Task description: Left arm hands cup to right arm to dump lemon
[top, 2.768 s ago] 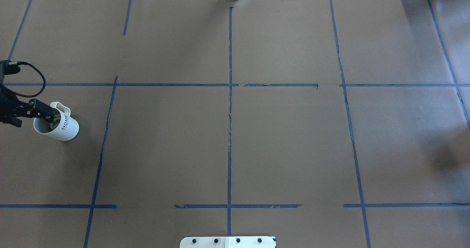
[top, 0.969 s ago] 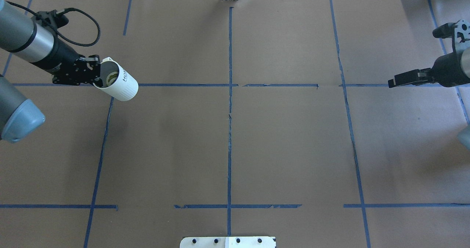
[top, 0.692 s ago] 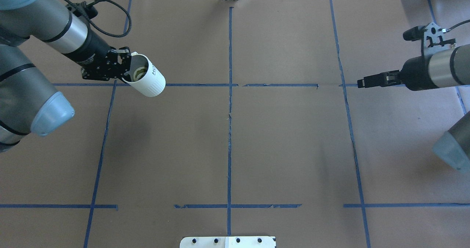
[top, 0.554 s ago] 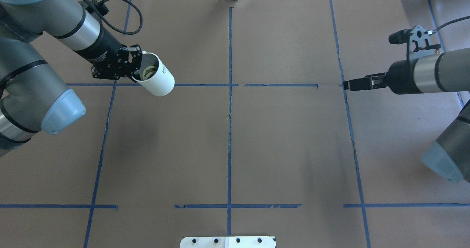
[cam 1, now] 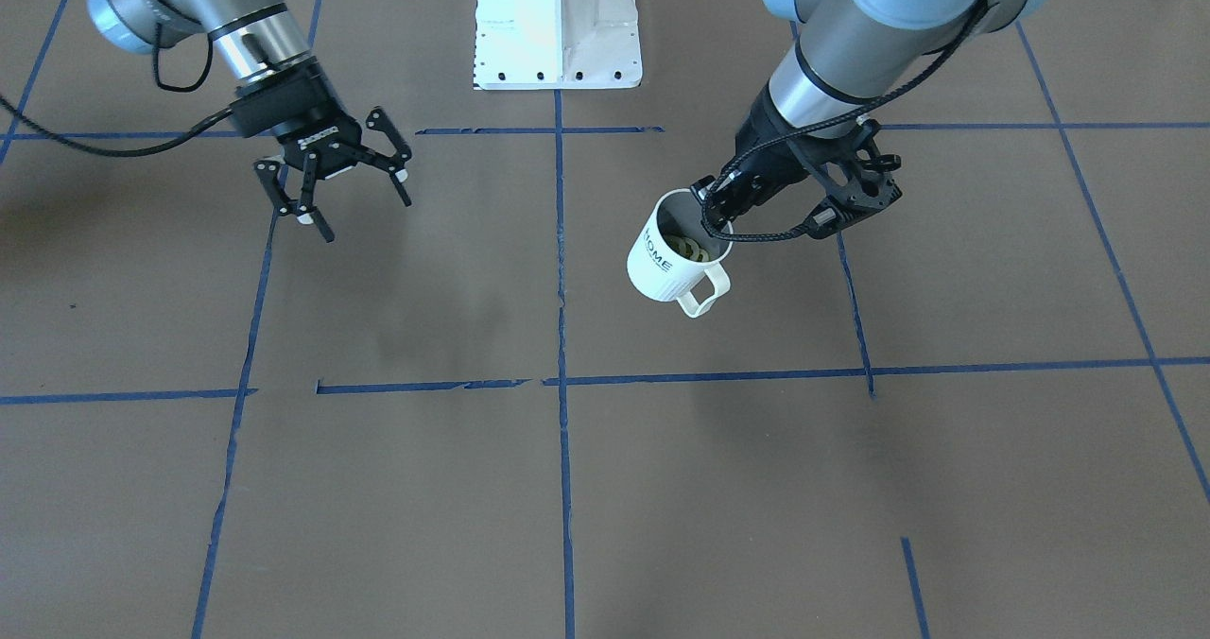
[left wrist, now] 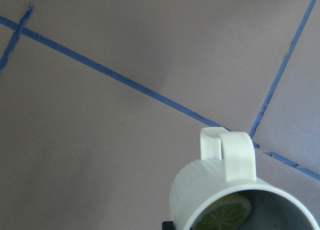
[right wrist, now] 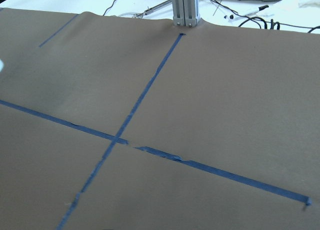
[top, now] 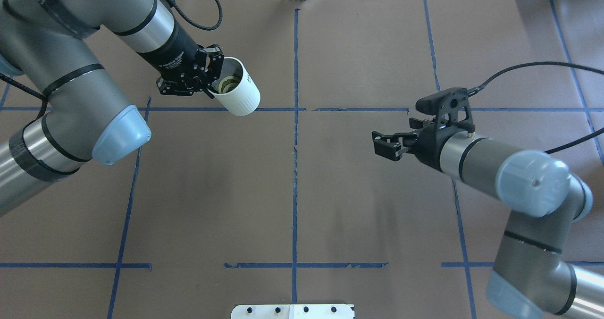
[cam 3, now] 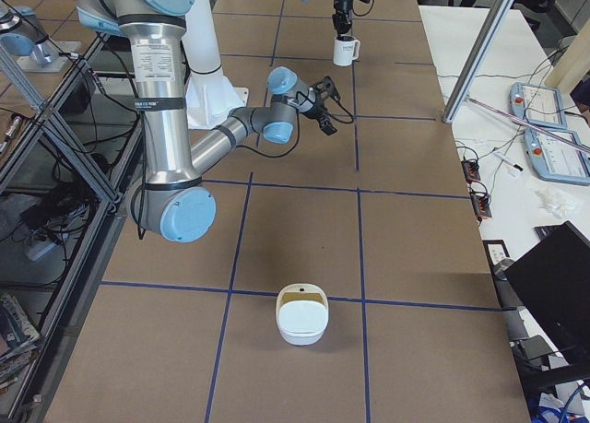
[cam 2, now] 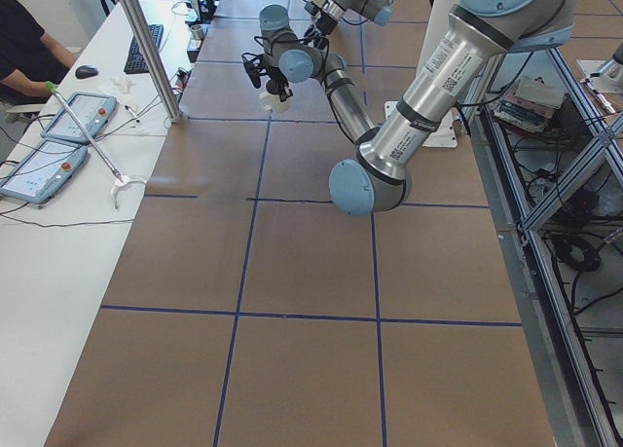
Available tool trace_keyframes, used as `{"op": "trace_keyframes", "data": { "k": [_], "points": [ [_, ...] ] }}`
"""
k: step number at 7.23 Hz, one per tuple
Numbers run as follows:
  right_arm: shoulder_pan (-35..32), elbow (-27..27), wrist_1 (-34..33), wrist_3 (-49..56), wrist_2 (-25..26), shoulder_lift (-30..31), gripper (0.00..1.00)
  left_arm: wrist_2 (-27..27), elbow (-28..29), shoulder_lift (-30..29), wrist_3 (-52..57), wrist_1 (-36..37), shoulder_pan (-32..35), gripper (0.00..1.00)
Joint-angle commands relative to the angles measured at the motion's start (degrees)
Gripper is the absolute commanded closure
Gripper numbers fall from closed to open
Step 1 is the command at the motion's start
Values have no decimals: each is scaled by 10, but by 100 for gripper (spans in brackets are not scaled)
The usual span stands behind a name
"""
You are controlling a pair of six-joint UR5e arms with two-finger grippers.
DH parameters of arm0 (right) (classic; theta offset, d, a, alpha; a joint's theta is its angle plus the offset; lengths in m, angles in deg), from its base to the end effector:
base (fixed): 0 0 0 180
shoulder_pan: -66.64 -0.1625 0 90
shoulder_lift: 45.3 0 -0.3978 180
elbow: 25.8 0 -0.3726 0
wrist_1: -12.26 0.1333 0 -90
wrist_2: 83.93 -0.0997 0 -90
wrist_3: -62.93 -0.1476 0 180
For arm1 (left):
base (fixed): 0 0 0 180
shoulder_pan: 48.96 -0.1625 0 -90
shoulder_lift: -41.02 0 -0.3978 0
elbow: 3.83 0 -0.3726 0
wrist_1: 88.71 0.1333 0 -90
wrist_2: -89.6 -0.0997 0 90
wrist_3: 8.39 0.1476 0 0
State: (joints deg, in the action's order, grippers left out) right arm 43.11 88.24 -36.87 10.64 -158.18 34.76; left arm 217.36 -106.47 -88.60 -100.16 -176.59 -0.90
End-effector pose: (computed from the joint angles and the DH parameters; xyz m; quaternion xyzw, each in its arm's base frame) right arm -0.4266 -0.3749 0.2870 0.4003 -0.4626 -0.0145 0.7909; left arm 0.3926 -0.5012 0.1725 -0.1119 0.4839 -0.2367 0.8351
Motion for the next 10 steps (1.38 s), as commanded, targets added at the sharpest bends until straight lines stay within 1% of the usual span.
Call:
{"op": "trace_keyframes", "data": {
  "k": [1, 2, 3, 4, 5, 6, 7, 8, 10],
  "points": [
    [109, -26, 0, 1, 154, -79, 0, -32, 19, -55, -76, 49, -30, 100],
    [147, -32, 0, 9, 234, -79, 0, -42, 23, -79, -91, 94, -37, 100],
    [163, -47, 0, 27, 285, -81, 1, -42, 22, -91, -92, 130, -38, 100],
    [164, -68, 0, 44, 305, -104, 1, -41, 20, -99, -117, 146, -45, 100],
    [167, -100, 0, 43, 352, -147, 1, -42, 19, -111, -144, 146, -71, 100],
    [176, -117, 0, 39, 385, -159, 1, -42, 21, -127, -166, 146, -83, 100],
    [178, -118, 1, 37, 392, -163, 1, -42, 20, -132, -179, 146, -95, 100],
    [182, -118, 0, 37, 412, -168, 1, -43, 20, -135, -186, 147, -113, 100],
    [184, -121, -1, 42, 414, -166, 1, -51, 20, -136, -186, 149, -120, 99]
  ]
}}
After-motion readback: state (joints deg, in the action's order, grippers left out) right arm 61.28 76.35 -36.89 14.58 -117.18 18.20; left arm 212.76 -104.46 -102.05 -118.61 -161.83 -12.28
